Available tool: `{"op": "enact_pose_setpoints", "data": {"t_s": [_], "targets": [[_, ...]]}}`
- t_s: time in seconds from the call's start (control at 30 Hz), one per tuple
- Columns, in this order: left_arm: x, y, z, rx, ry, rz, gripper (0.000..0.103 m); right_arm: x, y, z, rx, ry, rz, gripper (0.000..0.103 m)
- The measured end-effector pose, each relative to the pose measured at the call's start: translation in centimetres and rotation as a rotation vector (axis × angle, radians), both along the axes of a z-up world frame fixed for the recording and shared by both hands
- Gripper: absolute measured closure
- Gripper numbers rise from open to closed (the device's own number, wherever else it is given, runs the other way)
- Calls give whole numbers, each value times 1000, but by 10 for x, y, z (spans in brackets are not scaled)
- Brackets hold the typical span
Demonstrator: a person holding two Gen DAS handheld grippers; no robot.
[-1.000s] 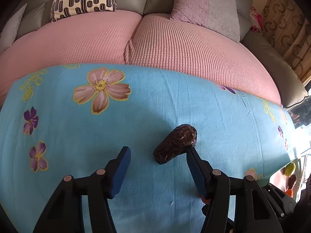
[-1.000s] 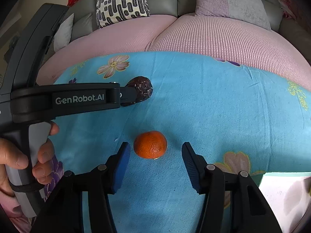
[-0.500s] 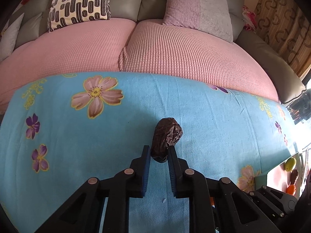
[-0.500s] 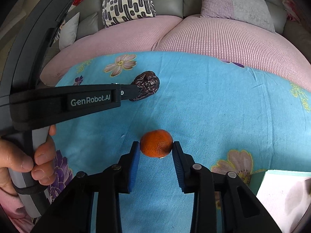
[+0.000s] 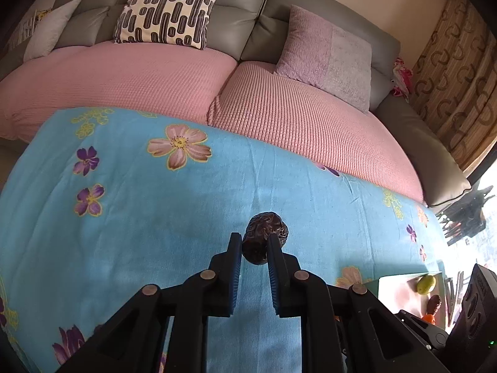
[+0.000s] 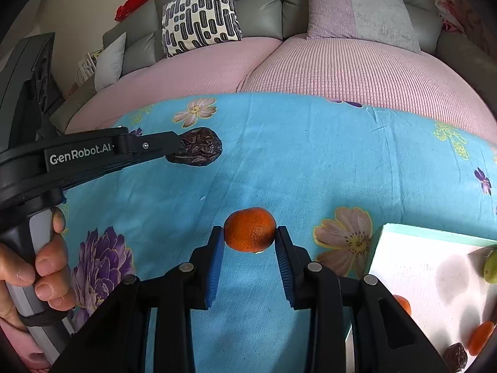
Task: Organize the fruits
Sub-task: 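Grasp the dried date with the left tool while the right tool grasps the mandarin, then carry both fruits over the white tray and open both tools to release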
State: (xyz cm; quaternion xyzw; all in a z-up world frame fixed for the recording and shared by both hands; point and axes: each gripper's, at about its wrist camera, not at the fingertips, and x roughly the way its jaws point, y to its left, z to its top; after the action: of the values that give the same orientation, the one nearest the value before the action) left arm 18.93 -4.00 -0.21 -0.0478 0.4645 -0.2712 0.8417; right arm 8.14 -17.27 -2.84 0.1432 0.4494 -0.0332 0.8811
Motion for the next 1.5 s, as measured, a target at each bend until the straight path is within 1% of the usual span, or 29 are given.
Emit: {"op": "enact_pose_setpoints", "data": {"t_s": [0.13,0.23,0.33,0.5,0.6,0.73,0.8,0.97,1.07,1.27,1.5], "targets": [[-16,11,16,-10,-8,40,85,-23,-1,15,-4,-22,-29,68],[-31,19,29,-39,-34,54,85,-39,2,25,-14,-37,-38,68],[-51,26,35,-70,-30,51,85,-52,6,30,-4,-45,-49,68],[-83,33,37,-68,-38,59,85,-71,4,32,-15,-44,-79,68],[-103,35,40,-68,-56,44,85,-86,2,36,-14,-53,-97,68],[-118,34,44,-59,-78,21,85,-106,-4,38,-12,-53,-137,68],[-121,31,45,-50,-86,10,85,-110,-8,37,-17,-46,-157,68],[-126,19,46,-26,-106,-8,85,-115,-20,38,-5,-62,-181,68],[-128,12,44,-23,-99,-21,85,-119,-27,38,-13,-61,-201,68],[-141,-8,45,-23,-97,-79,85,-130,-44,40,-27,-58,-255,68],[-155,-30,42,-16,-92,-157,85,-154,-82,47,-56,-57,-384,68]]}}
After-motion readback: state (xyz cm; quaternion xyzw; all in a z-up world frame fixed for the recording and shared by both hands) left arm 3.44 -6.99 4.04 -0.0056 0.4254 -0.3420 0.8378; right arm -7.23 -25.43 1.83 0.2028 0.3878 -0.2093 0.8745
